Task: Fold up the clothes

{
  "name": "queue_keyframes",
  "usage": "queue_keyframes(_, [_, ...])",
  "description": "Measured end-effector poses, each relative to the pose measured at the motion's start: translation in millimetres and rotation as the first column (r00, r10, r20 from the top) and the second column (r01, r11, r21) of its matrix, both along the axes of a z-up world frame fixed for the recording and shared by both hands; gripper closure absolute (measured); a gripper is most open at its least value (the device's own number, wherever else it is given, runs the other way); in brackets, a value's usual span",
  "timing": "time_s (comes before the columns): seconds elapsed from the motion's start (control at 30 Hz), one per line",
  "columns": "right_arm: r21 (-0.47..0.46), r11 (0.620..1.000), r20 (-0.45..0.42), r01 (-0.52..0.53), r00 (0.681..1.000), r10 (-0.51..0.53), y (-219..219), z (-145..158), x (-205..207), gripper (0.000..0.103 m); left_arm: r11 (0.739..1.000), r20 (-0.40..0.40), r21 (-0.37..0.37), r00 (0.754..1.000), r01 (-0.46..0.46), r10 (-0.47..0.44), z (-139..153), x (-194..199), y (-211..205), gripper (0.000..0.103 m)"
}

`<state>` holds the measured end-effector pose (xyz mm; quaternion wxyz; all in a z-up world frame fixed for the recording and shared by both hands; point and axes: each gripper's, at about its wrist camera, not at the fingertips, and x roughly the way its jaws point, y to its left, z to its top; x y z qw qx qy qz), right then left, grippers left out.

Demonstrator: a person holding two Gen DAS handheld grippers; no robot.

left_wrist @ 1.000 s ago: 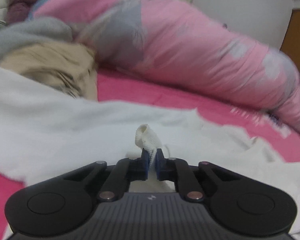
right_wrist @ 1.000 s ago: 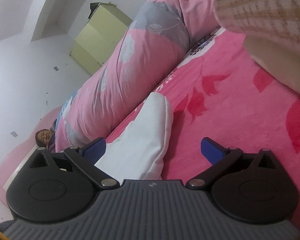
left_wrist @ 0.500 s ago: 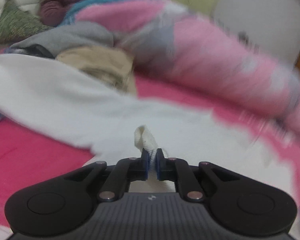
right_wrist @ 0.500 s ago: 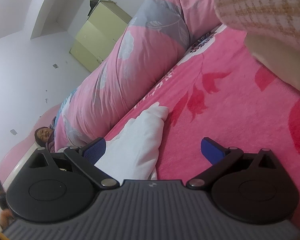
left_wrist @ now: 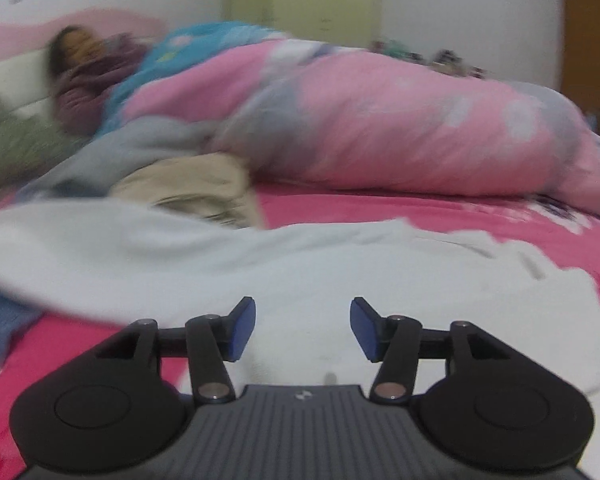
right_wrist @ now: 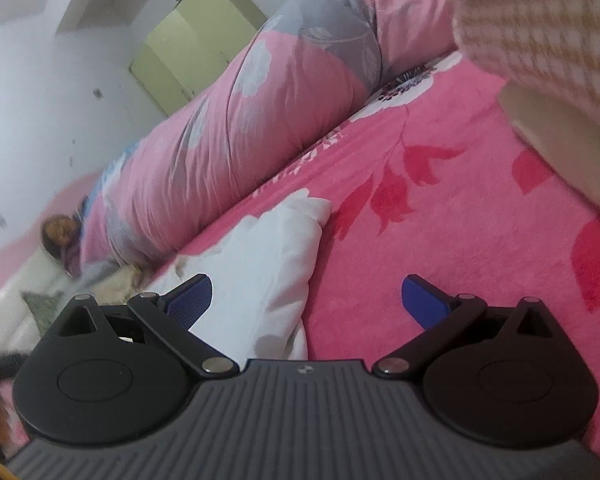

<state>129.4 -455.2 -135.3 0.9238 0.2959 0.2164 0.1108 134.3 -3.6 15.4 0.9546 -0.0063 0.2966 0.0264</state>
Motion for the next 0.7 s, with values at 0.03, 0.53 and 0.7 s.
queue_keyframes(0.03, [-0.02,1.0,0.007,-0.009,1.0,0.009,3,3,-5,0.001,0.999,-0.016,0.007,0.998,0.053,-0.053,2,10,-12,0.046])
queue_keyframes(0.53, [-0.472,0.848,-0.049,-0.239,0.968,0.245,57,23,-29,0.009,0.812,-0.237,0.074,0.801,0.579,-0.55,-43,157,-294,0.026])
queue_keyframes(0.7, [-0.387,0.894,-0.114,-0.224,0.974,0.195,42,17,-21,0.035,0.753,-0.354,0.223,0.771,0.619,-0.529,-70,165,-349,0.048])
